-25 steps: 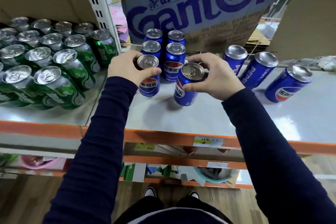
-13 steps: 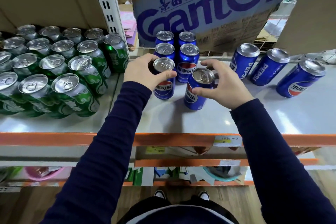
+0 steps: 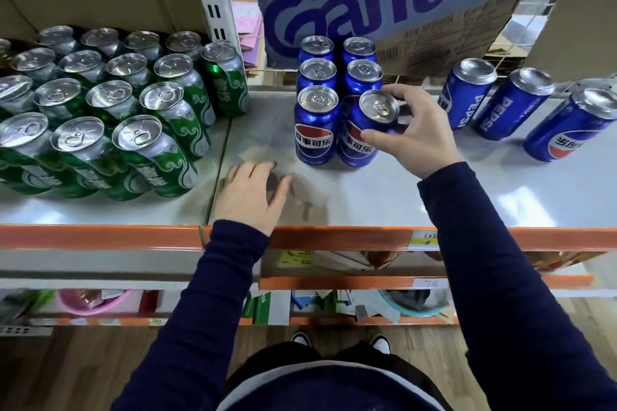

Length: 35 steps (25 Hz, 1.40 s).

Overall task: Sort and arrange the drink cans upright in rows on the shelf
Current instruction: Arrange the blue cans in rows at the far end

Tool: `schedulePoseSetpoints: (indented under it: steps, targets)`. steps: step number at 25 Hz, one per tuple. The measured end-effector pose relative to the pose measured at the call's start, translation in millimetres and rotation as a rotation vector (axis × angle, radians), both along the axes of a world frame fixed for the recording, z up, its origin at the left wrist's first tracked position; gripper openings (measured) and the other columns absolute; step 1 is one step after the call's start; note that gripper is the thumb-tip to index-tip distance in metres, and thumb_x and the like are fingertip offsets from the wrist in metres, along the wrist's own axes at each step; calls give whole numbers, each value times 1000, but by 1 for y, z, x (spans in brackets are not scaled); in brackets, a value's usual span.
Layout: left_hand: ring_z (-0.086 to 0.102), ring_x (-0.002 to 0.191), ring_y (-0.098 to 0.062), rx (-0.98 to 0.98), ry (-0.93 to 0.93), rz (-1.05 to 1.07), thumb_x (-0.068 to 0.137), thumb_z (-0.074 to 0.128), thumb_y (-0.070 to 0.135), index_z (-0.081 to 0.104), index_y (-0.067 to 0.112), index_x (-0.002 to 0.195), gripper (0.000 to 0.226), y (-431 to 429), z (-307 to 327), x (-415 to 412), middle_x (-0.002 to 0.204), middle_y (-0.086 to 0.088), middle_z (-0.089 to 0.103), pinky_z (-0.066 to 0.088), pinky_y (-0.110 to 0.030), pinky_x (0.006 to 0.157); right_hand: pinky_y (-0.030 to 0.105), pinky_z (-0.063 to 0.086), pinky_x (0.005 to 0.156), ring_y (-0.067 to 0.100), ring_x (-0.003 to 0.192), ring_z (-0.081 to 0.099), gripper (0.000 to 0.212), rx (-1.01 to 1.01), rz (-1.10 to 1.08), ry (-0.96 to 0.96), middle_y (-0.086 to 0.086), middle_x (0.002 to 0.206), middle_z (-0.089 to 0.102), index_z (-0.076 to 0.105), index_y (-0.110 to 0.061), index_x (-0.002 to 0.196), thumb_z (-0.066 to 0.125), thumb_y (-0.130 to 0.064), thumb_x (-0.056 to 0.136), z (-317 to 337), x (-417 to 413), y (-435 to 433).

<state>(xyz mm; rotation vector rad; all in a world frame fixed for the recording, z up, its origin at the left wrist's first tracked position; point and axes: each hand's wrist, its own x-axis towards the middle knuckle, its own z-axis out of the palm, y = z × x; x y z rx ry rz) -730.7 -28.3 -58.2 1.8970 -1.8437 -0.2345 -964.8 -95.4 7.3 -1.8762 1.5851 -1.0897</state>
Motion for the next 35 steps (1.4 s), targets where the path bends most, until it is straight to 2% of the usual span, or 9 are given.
schedulePoseSetpoints:
  steps: [3,5,9,15,18,23,27,31,35]
  targets:
    - [49,109,-25,-13,-41,32,92,45,43,57,14,119,41,-1,-3,0,113,-5,59,44,-38,82,27,47,97,11,115,51,67,15,52,22,2,132,50,47,-12,134,76,-17,74,-7,1,-4]
    - [48,110,-26,4,-89,51,93,44,43,57,15,119,41,-1,-3,-3,113,-5,59,45,-39,80,33,47,96,12,116,49,70,33,36,54,0,133,49,45,-16,135,77,-32,75,-7,1,-4]
    - [48,108,-28,-2,-134,66,93,42,44,58,15,118,41,2,-5,-4,113,-6,60,44,-40,80,18,37,77,11,98,46,70,1,-75,101,-1,122,46,46,-18,127,78,-46,71,-6,12,-3]
    - [49,106,-28,11,-180,79,91,37,47,59,17,114,43,2,-4,-6,112,-4,60,43,-39,79,19,45,83,8,102,53,65,13,-47,-3,-5,117,56,50,-14,124,81,-33,70,-5,4,-6]
    - [48,108,-27,24,-177,80,92,40,45,59,17,113,40,2,-4,-6,115,-3,59,42,-40,81,9,43,86,5,107,50,60,46,42,3,-6,122,54,48,-14,130,75,-23,77,-4,1,-5]
    - [47,110,-27,24,-178,77,92,44,42,59,17,114,37,3,-3,-7,116,-3,58,41,-39,81,30,50,88,13,107,51,70,48,37,1,-1,124,49,46,-21,125,83,-32,66,-6,7,-9]
    - [48,109,-26,12,-146,77,92,45,41,59,16,114,36,2,-4,-5,114,-3,59,41,-38,81,7,40,87,10,112,48,72,-12,30,23,0,130,51,46,-15,133,81,-22,70,-11,11,-7]
    - [50,106,-27,-18,-138,74,91,44,43,61,16,111,38,-1,-7,-5,110,-4,60,44,-38,79,36,45,101,12,123,47,77,19,30,15,-1,136,49,40,-15,140,78,-26,74,-16,10,-10]
    - [58,93,-24,-173,-3,-27,89,37,41,65,13,105,43,0,-6,-12,100,-4,63,47,-35,79,36,48,97,13,118,50,70,24,23,18,-1,134,52,41,-17,138,73,-35,79,-21,0,-5]
